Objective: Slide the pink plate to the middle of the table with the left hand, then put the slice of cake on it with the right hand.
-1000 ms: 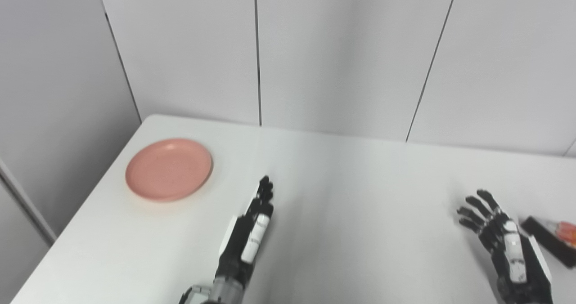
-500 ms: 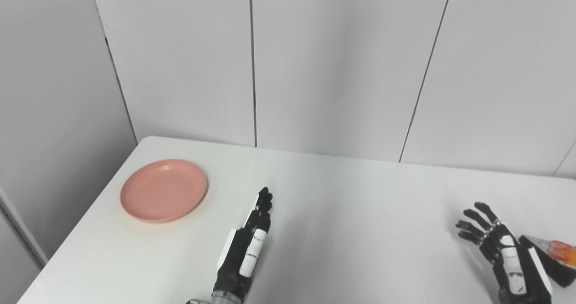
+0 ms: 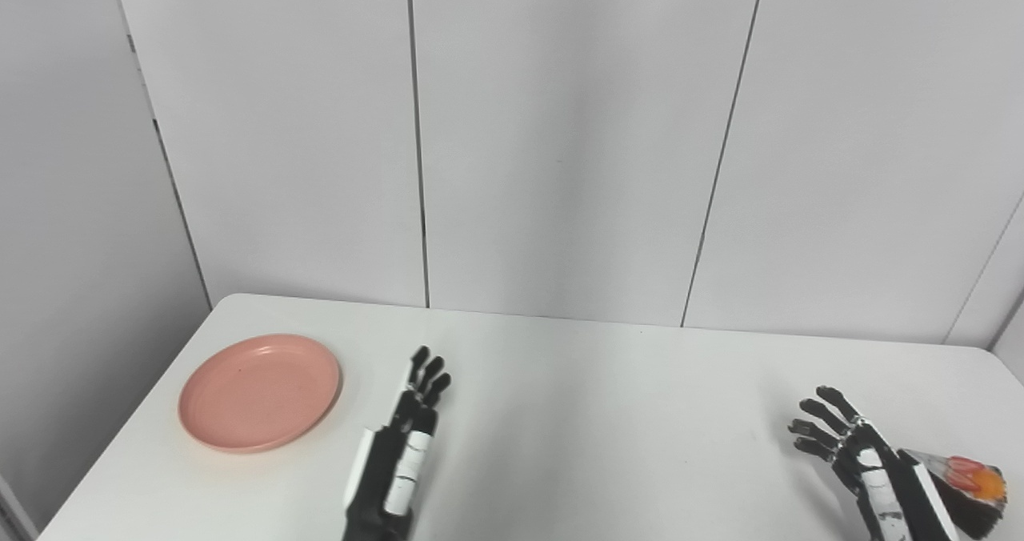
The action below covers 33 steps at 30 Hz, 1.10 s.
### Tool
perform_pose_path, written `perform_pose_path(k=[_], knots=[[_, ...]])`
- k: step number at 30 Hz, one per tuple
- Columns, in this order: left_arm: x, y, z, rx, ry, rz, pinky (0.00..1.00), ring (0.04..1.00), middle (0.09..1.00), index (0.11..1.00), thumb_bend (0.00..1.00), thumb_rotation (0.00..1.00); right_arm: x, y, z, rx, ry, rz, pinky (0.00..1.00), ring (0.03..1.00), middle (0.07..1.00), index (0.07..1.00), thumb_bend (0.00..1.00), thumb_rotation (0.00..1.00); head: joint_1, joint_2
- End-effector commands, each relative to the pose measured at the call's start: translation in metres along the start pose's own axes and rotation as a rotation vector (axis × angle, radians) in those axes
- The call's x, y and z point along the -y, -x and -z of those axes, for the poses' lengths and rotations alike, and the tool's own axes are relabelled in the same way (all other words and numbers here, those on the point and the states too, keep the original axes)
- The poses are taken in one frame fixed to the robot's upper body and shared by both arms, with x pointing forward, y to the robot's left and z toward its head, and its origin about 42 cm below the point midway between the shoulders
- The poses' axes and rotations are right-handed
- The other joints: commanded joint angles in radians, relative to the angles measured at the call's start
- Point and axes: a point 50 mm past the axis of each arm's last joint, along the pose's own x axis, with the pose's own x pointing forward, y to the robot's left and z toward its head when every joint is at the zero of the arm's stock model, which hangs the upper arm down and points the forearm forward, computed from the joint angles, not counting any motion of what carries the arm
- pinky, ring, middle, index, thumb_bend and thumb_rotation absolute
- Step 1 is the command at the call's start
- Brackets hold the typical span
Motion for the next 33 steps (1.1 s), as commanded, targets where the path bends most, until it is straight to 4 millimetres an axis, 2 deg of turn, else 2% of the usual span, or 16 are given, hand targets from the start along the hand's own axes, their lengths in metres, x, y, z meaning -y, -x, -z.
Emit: perform_pose_path(k=[1,3,6,8,14,20,26,29,33], knots=[[-0.013,-0.052,-0.045,0.223,-0.025,0.005,0.95,0.919,0.939,0.972,0.77,0.94,-0.03,0.065,0.063,-0.221,-0.089,0.032,0.76,0.766,0.826,0.86,0.96,0.92,0.001,-0.001],[-0.026,-0.07,-0.059,0.248,-0.045,-0.023,0.91,0.895,0.908,0.91,0.82,0.93,-0.032,0.065,0.063,-0.221,-0.092,0.032,0.76,0.767,0.827,0.861,0.96,0.91,-0.002,0.0],[-0.049,-0.096,-0.077,0.286,-0.085,-0.033,0.9,0.879,0.888,0.898,0.86,0.93,-0.035,0.064,0.062,-0.22,-0.092,0.024,0.77,0.774,0.832,0.865,0.96,0.92,-0.01,0.005],[-0.067,-0.114,-0.086,0.308,-0.097,-0.042,0.89,0.867,0.866,0.888,0.87,0.89,-0.037,0.065,0.062,-0.219,-0.094,0.025,0.77,0.775,0.833,0.862,0.96,0.92,-0.012,0.007],[-0.116,-0.15,-0.097,0.321,-0.157,-0.139,0.93,0.876,0.864,0.884,0.89,0.88,-0.039,0.065,0.06,-0.217,-0.095,0.021,0.78,0.781,0.839,0.866,0.96,0.92,-0.016,0.016],[-0.154,-0.16,-0.105,0.297,-0.176,-0.207,0.87,0.854,0.853,0.872,0.8,0.9,-0.039,0.066,0.059,-0.214,-0.099,0.022,0.78,0.785,0.842,0.868,0.95,0.92,-0.018,0.025],[-0.191,-0.16,-0.101,0.235,-0.219,-0.291,0.9,0.855,0.847,0.845,0.82,0.95,-0.035,0.069,0.058,-0.227,-0.096,0.022,0.78,0.784,0.848,0.871,0.96,0.92,-0.014,0.031],[-0.203,-0.159,-0.097,0.207,-0.199,-0.316,0.89,0.836,0.8,0.809,0.83,0.94,-0.032,0.071,0.056,-0.229,-0.095,0.027,0.77,0.783,0.848,0.873,0.96,0.92,-0.007,0.036],[-0.223,-0.153,-0.087,0.159,-0.199,-0.361,0.85,0.842,0.817,0.802,0.85,0.94,-0.027,0.073,0.054,-0.229,-0.099,0.039,0.77,0.775,0.846,0.875,0.95,0.92,0.001,0.043]])
